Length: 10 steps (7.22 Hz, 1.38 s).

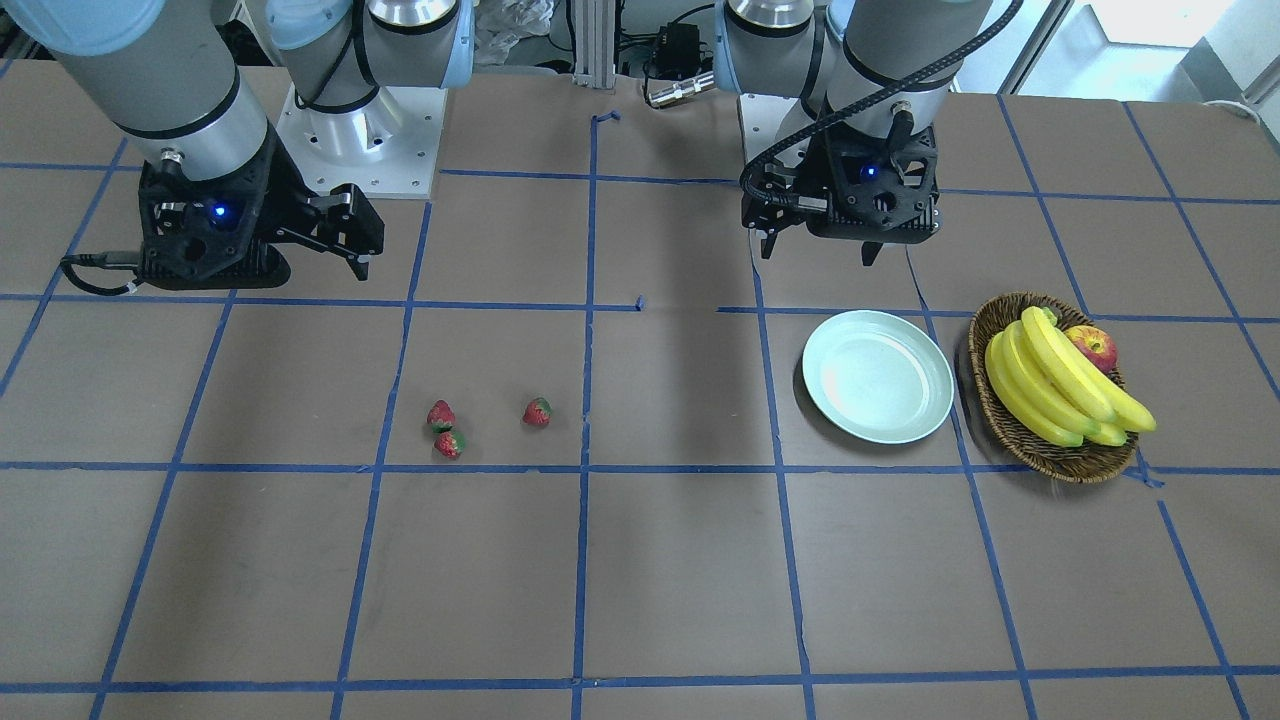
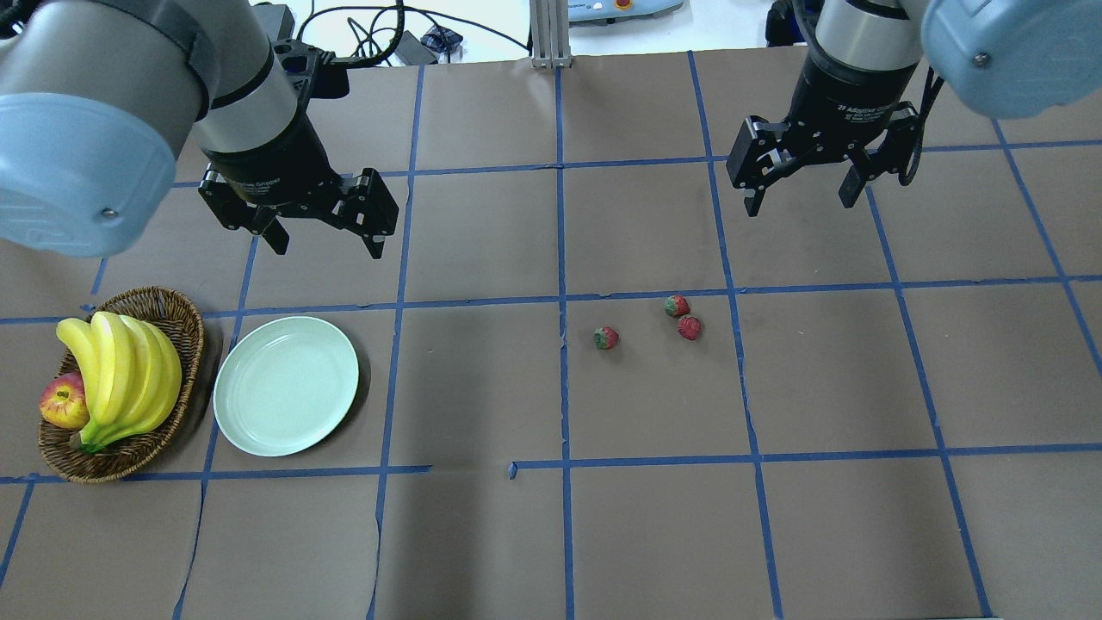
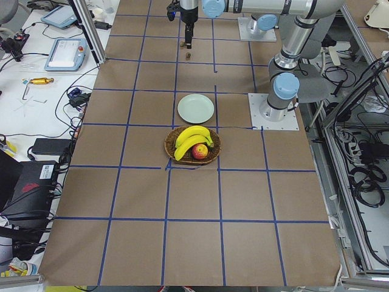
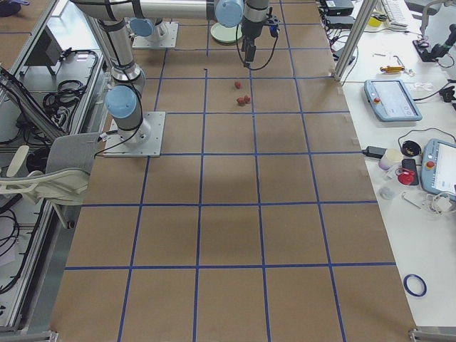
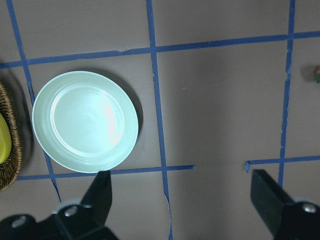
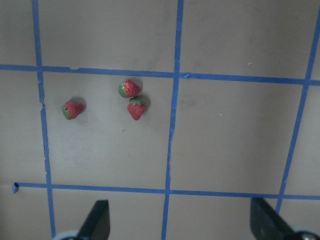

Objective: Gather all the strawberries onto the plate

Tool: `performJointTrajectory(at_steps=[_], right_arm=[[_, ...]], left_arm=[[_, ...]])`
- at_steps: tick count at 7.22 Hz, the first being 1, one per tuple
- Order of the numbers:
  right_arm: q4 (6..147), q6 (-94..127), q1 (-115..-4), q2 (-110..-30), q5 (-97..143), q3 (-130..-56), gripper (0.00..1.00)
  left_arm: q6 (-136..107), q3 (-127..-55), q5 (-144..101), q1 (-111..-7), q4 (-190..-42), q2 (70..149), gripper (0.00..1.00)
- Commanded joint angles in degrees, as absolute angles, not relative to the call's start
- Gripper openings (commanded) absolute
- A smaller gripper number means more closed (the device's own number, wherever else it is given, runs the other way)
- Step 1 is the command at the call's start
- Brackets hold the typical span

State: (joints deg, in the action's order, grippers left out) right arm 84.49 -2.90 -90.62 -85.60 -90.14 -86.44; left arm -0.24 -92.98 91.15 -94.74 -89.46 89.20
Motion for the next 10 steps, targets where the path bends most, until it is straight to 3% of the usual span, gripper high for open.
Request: performJointTrajectory(at_steps=[1, 10], right_arm=[[84.2, -2.9, -91.14, -86.39, -89.83, -86.04, 1.0], [85.16, -4.39, -91.41, -85.7, -89.65, -86.66, 1.0]], left_arm=[[3.06, -92.99, 90.88, -93.96, -89.47, 88.95, 1.0], [2.55, -93.87, 91.41, -94.83, -89.47, 88.95, 1.0]])
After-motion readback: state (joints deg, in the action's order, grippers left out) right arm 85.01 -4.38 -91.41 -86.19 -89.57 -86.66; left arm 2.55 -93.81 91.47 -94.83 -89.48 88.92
